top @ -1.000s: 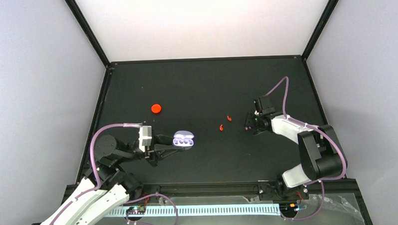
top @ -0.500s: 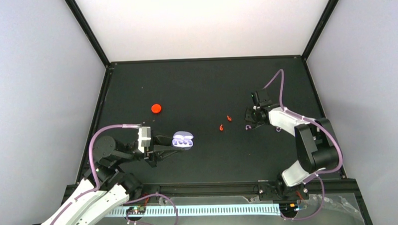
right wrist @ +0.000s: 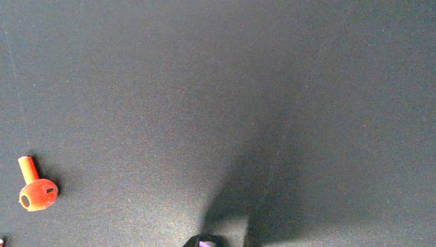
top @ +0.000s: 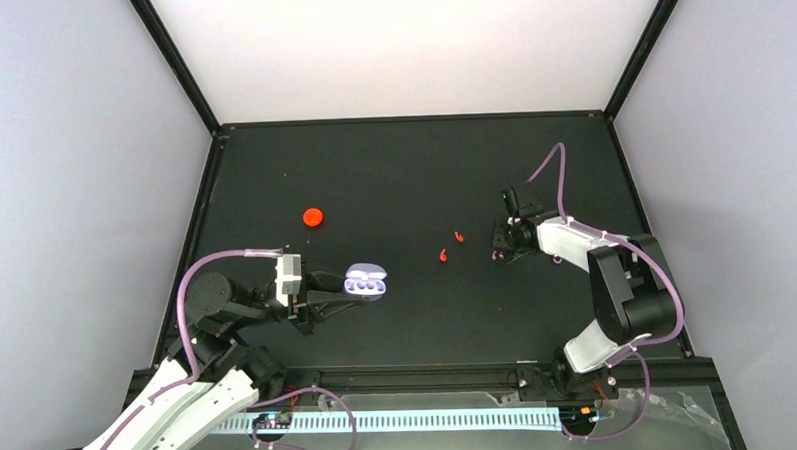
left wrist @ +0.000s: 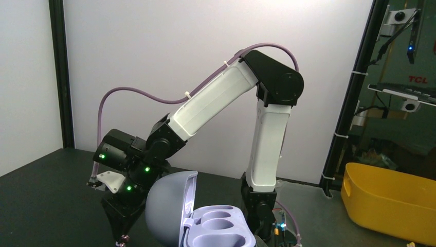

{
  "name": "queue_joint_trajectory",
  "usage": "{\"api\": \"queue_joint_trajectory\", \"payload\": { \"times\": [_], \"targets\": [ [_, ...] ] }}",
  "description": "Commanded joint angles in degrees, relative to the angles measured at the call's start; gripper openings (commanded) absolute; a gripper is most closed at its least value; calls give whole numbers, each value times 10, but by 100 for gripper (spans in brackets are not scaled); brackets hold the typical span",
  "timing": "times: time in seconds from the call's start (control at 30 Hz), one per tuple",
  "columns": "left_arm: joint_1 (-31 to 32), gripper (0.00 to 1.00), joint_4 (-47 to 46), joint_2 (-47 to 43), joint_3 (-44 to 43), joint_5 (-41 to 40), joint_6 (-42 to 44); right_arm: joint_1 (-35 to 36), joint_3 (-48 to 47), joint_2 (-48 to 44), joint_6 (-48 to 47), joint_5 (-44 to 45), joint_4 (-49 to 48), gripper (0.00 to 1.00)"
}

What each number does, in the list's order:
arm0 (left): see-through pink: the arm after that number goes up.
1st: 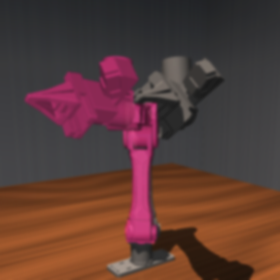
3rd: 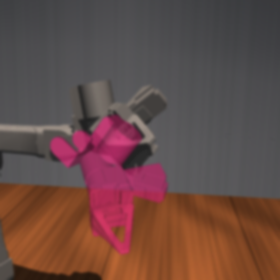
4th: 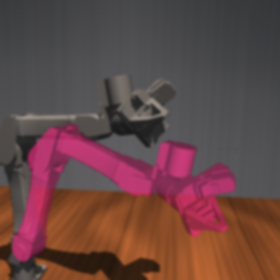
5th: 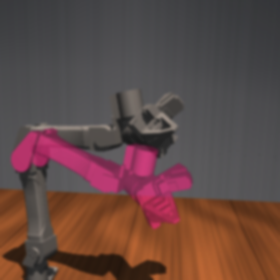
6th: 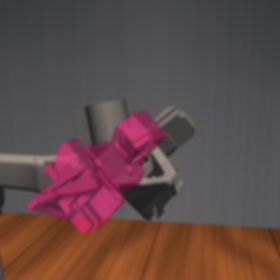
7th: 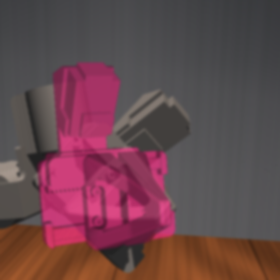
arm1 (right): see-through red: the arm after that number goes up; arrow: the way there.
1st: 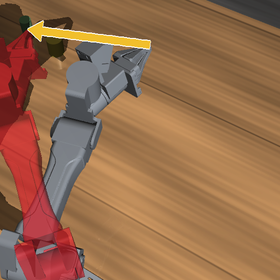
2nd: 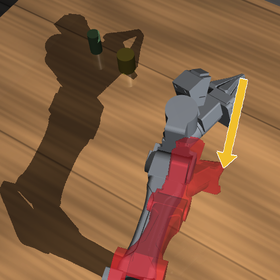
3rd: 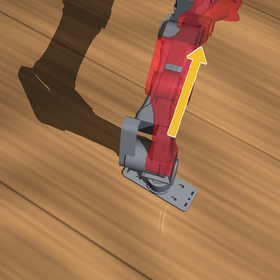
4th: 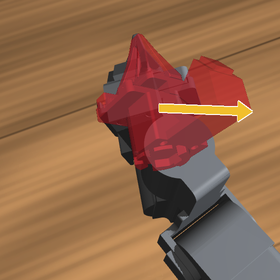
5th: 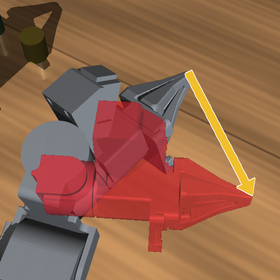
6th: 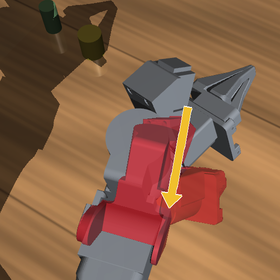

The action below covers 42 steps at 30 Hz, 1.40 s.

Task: Insert the wireless bluetooth earbuds into the charging case
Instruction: Pick up the earbud from the center of the board.

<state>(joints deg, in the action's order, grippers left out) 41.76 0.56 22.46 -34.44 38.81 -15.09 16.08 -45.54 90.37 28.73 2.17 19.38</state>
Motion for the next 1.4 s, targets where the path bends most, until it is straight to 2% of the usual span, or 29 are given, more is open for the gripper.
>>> {"api": "queue_joint_trajectory", "payload": {
  "times": [0.0,0.63,0.87,1.1,1.27,1.37],
  "targets": [
    [3,2,-3,-5,-2,5,5,4,13,-5,-9,10,4,21],
    [4,1,-3,-9,0,7,4,16,3,-12,-6,11,20,1],
    [3,1,-3,-8,1,3,4,22,-1,-49,-2,26,33,1],
    [3,2,-2,-4,0,-11,8,75,-43,-140,-11,95,85,1],
    [3,2,-3,5,-2,-12,6,79,-50,-147,-6,79,98,1],
    [3,2,-4,9,-2,-9,5,75,-30,-136,17,76,84,16]
  ]
}}
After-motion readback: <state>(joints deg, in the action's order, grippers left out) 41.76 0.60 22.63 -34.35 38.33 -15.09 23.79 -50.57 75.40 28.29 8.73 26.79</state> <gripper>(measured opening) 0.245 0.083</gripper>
